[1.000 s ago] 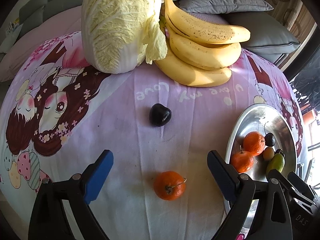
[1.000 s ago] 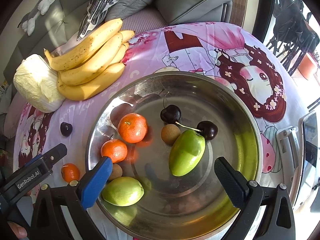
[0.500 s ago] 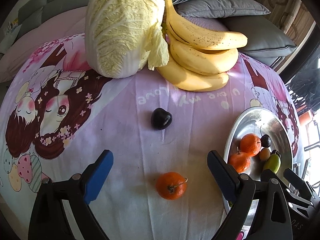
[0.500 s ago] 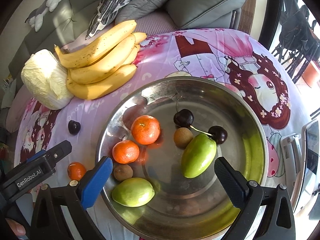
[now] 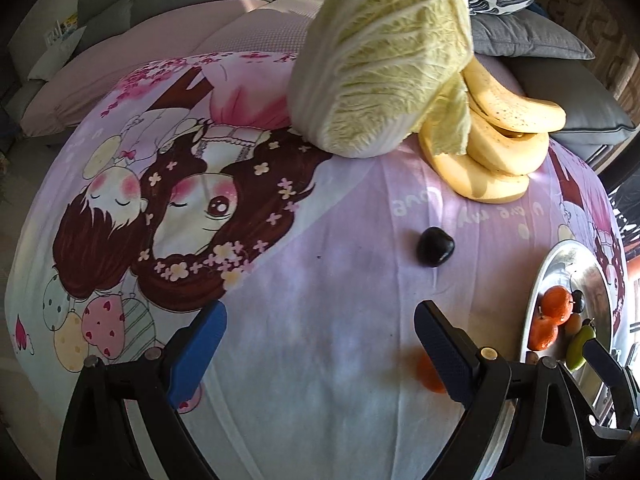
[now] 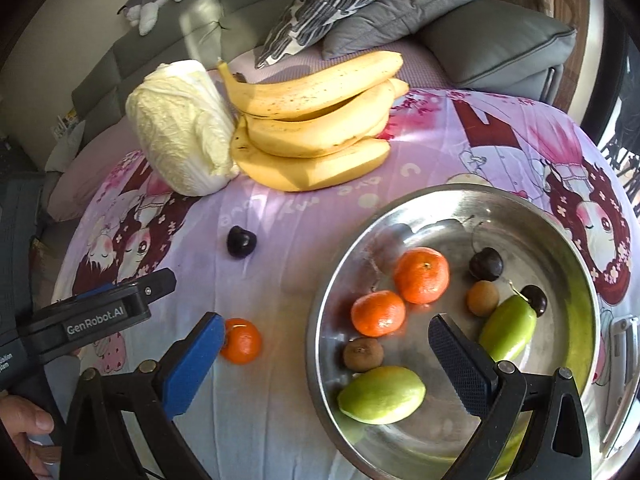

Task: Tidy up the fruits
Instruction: 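Move both tools back toward the loose tangerine and dark cherry on the cloth, then lower the left tool to the dark cherry while the right tool approaches the tangerine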

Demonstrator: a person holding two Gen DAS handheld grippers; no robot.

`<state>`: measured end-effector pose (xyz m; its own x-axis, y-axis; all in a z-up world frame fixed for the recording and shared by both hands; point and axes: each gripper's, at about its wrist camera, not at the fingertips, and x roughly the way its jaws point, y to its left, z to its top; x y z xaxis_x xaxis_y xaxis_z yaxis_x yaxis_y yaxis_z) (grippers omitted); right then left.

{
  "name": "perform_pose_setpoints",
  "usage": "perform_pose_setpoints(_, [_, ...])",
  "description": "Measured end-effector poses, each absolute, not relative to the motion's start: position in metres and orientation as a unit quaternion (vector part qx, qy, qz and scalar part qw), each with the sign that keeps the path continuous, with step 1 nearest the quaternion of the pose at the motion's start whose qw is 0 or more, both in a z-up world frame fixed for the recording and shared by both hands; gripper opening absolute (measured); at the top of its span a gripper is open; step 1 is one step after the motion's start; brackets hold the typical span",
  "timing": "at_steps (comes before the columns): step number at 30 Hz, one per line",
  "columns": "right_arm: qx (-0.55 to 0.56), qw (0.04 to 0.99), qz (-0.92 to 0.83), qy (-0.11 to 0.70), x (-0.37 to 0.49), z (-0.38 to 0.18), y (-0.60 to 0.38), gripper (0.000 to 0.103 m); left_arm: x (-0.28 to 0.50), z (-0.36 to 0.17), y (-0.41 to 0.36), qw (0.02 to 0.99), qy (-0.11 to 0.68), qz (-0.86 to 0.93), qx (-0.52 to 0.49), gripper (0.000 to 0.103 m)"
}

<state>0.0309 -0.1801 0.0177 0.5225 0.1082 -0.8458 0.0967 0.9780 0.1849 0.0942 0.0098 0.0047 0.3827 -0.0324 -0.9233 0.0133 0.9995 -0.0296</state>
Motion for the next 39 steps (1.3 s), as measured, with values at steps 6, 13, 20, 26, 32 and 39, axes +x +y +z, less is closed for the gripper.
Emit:
perform_pose_setpoints(6, [0.083, 0.870, 0.040, 0.484, 0.037, 0.015, -0.153, 0.103, 0.092, 0.003, 0.025, 0.829, 0.559, -0.008, -0.024, 0.095])
perform_pose_setpoints(13, [0.053, 0.871, 0.064, 0.483, 0.038, 0.009, -0.129, 0.094, 0.092, -0.001, 0.031, 0.822, 0.569, -0.001, -0.034, 0.095])
perform_pose_setpoints(20, [0.032, 0.862, 0.078, 0.500, 0.040, -0.006, -0.114, 0.079, 0.095, -0.011, 0.037, 0.813, 0.581, 0.007, -0.045, 0.095])
perform_pose_setpoints(26, [0.021, 0.853, 0.084, 0.515, 0.043, -0.018, -0.108, 0.068, 0.098, -0.027, 0.037, 0.794, 0.605, 0.009, -0.059, 0.095])
perform_pose_setpoints(32, [0.014, 0.844, 0.085, 0.529, 0.046, -0.028, -0.105, 0.056, 0.098, -0.036, 0.035, 0.786, 0.616, 0.016, -0.059, 0.095])
perform_pose_setpoints(39, [0.016, 0.839, 0.090, 0.536, 0.047, -0.034, -0.105, 0.043, 0.102, -0.039, 0.037, 0.787, 0.613, 0.013, -0.073, 0.095])
